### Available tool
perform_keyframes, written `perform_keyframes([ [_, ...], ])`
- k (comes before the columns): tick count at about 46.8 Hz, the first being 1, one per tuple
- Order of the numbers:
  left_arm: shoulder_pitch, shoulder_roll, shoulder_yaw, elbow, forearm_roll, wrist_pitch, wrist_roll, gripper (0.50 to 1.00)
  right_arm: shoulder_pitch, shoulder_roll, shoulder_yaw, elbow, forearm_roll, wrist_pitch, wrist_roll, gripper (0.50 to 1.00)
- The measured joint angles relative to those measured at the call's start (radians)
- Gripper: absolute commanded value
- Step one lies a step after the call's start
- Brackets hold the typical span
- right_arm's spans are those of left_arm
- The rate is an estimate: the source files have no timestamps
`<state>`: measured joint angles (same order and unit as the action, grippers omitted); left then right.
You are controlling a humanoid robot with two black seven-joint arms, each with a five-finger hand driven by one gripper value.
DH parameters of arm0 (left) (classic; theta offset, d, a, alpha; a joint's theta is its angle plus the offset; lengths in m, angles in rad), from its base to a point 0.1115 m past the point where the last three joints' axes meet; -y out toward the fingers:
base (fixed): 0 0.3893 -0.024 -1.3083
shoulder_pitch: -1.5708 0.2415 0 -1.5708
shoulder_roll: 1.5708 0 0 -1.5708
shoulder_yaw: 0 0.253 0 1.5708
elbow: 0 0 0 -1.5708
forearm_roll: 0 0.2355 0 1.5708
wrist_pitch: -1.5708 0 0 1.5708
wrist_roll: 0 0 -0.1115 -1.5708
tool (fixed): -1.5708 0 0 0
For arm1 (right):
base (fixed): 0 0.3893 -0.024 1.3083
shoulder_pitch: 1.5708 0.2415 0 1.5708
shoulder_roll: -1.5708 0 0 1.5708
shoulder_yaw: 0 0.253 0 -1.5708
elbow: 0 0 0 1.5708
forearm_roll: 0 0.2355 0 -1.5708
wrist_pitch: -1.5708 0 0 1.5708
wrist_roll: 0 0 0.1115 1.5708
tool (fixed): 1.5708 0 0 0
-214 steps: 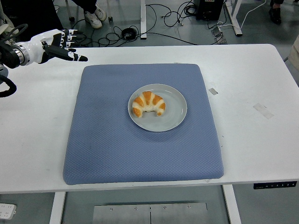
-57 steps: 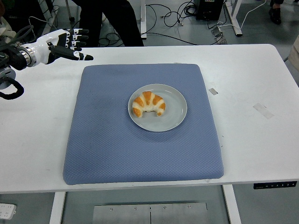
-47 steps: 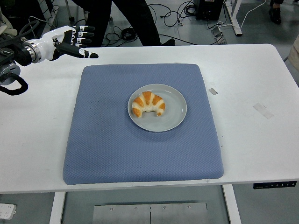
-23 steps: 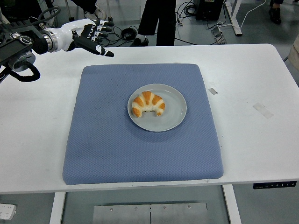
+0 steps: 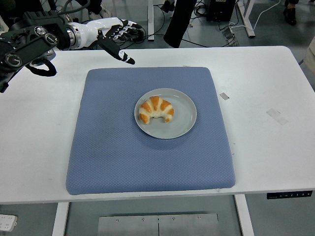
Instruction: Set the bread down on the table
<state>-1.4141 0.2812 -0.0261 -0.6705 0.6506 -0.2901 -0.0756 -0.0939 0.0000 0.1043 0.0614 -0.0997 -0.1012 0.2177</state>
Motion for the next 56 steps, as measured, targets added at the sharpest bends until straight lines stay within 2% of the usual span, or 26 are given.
perform_keyframes([
  [14,-0.007,-0.056,0.036,-0.015,0.119,0.000,-0.006,0.966,0.000,0.000,0.000,0.000,0.000,0.000,0.000,1.000],
  [27,-0.036,-0.103,0.086,-0.015,0.150,0.000,-0.009,0.965,0.000,0.000,0.000,0.000,0.000,0.000,0.000,1.000],
  [35,-0.060,-0.133,0.109,-0.024,0.150,0.000,-0.009,0.942,0.000,0.000,0.000,0.000,0.000,0.000,0.000,1.000],
  [56,-0.100,-0.137,0.196,-0.143,0.149,-0.003,0.006,0.942,0.000,0.000,0.000,0.000,0.000,0.000,0.000,1.000],
])
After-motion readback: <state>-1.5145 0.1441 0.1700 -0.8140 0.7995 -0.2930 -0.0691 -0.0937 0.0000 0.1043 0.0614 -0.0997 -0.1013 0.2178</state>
